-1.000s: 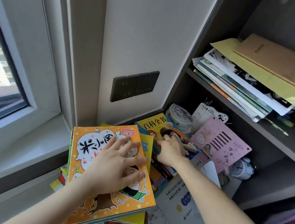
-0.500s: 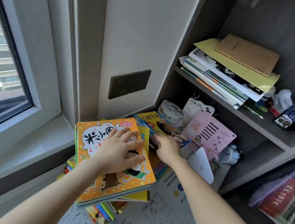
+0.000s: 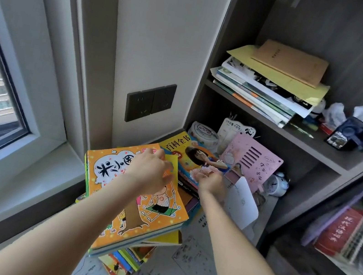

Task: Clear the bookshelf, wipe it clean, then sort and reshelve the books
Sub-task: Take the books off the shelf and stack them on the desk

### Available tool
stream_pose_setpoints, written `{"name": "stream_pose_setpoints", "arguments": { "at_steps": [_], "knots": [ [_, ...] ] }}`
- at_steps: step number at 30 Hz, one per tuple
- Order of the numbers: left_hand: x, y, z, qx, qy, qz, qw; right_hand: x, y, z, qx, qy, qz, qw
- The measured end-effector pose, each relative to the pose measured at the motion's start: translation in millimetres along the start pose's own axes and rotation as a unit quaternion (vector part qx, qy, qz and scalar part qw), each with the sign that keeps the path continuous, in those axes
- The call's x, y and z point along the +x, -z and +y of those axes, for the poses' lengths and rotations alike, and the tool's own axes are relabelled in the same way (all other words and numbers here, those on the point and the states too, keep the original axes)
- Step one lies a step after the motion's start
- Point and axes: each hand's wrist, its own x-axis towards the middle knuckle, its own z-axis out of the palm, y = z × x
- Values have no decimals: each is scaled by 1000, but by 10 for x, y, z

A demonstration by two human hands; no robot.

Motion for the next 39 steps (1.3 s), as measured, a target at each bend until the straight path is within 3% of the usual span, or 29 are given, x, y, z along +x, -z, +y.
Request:
{"name": "stream_pose_setpoints", "arguments": {
  "at_steps": [2,6,10,15,19,22,27,31,34,39],
  "knots": [
    [62,-3,-12,2,2,12,1000,355,-140,238,-21,-68,-3,997],
    [86,-184,-39,-5,-5,72,997,561,-162,402,141,-208,-196,948],
    [91,-347,-59,-37,-11,153,987,195,126,155,171,-230,-230,930],
    [155,-390,-73,-35,-6,170,985,-42,66,229,123,-230,-276,925],
    [158,-420,-88,-33,-5,175,984,-229,164,222,11,-188,-285,940],
    [136,-390,-78,-36,-1,161,986,-304,274,189,-6,-177,-270,946],
    [94,-343,-79,-38,15,138,990,-444,439,177,11,-67,-131,989],
    [-30,-199,41,-38,39,114,992,-776,719,40,-42,51,-64,996],
    [-223,34,163,-61,20,126,990,-1189,953,-102,-42,145,-91,984],
    [-852,616,435,-126,-7,127,984,-1986,1547,-301,17,267,-227,936]
  ]
}}
